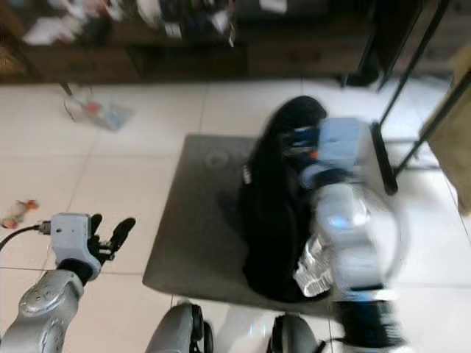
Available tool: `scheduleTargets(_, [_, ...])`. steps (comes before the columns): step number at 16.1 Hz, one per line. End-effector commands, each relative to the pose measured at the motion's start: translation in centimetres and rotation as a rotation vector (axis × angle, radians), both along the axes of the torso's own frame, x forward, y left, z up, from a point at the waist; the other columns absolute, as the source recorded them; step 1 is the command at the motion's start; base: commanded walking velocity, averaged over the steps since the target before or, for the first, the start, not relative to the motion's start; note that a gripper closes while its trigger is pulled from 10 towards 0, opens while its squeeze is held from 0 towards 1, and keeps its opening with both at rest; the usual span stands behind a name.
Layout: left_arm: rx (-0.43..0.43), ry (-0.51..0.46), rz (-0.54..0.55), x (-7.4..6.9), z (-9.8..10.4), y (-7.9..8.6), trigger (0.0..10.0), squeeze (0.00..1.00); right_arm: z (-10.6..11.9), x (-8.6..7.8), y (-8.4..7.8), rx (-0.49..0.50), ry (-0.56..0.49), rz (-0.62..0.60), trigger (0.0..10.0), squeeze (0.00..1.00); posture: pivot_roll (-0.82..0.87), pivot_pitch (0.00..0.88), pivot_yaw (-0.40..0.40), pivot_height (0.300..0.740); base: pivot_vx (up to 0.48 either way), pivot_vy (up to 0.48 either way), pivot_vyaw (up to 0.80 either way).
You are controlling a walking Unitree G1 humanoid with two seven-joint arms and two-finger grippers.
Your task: Hang hanger
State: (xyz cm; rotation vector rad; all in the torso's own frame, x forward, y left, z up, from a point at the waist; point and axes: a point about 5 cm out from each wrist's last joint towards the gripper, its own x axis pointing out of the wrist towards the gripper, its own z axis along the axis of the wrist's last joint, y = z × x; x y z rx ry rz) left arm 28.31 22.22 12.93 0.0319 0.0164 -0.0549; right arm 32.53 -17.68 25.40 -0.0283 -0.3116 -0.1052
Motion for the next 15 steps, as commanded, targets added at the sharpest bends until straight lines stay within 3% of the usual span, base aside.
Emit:
scheduleTargets(1, [0.005, 0.015, 0.026, 0.0, -0.7, 0.6, 10.0, 0.0, 4.4, -1.7, -1.2, 0.052, -0.165, -0.046, 0.0, 0.0, 0.05, 0.069, 0.041, 0.653, 0.0, 0.0, 0.0])
scheduleTargets(2, [0.003, 0.001, 0.025, 0.4, -0.4, 0.6, 10.0, 0.0, 7.9, -2.9, -1.0, 0.082, -0.313, -0.013, 0.0, 0.0, 0.03, 0.06, 0.042, 0.653, 0.0, 0.0, 0.0])
scheduleTargets(3, [0.002, -0.005, 0.024, 0.6, -0.4, 0.6, 10.0, 0.0, 9.4, -3.5, -0.5, 0.102, -0.368, 0.021, 0.0, 0.0, 0.02, 0.057, 0.044, 0.653, 0.0, 0.0, 0.0])
scheduleTargets(4, [-0.001, -0.005, 0.021, 0.8, -0.6, 0.4, 10.0, 0.0, 8.8, -3.5, 0.0, 0.101, -0.328, 0.037, 0.0, 0.0, 0.0, 0.059, 0.043, 0.653, 0.0, 0.0, 0.0])
scheduleTargets(5, [-0.005, 0.0, 0.01, 0.9, -0.9, 0.0, 10.0, 0.0, 4.8, -2.4, -0.3, 0.048, -0.131, -0.022, 0.0, 0.0, 0.0, 0.047, 0.046, 0.653, 0.0, 0.0, 0.0])
scheduleTargets(7, [-0.016, -0.004, -0.005, 1.0, -1.2, -0.6, 10.0, 0.0, -5.2, -1.5, -0.4, 0.101, 0.276, -0.072, 0.0, 0.0, 0.02, 0.045, 0.049, 0.653, 0.0, 0.0, 0.0])
scheduleTargets(8, [-0.017, -0.006, -0.005, 1.0, -1.2, -0.5, 10.0, 0.0, -7.8, -1.5, 0.3, 0.147, 0.363, -0.065, 4.2, 0.0, 0.03, 0.047, 0.046, 0.653, 0.0, 0.0, 0.0])
scheduleTargets(9, [-0.015, -0.006, 0.0, 0.9, -1.3, -0.3, 10.0, 0.0, -9.3, -1.6, 1.0, 0.195, 0.419, -0.042, 10.0, 0.0, 0.04, 0.049, 0.046, 0.653, 0.0, 0.0, 0.0])
scheduleTargets(10, [-0.014, -0.006, 0.002, 0.8, -1.3, -0.3, 10.0, 0.0, -9.8, -1.5, 1.4, 0.206, 0.445, -0.019, 10.0, 0.0, 0.05, 0.05, 0.047, 0.653, 0.0, 0.0, 0.0])
scheduleTargets(11, [-0.014, -0.005, 0.003, 0.6, -1.3, -0.2, 10.0, 0.0, -9.5, -1.4, 2.0, 0.196, 0.406, -0.001, 10.0, 0.0, 0.05, 0.053, 0.049, 0.653, 0.0, 0.0, 0.0])
scheduleTargets(15, [-0.015, -0.003, -0.005, 0.2, -1.6, -0.3, 10.0, 0.0, -8.2, -1.0, 1.0, 0.198, 0.297, -0.049, 10.0, 0.0, 0.05, 0.051, 0.052, 0.653, 0.0, 0.0, 0.0])
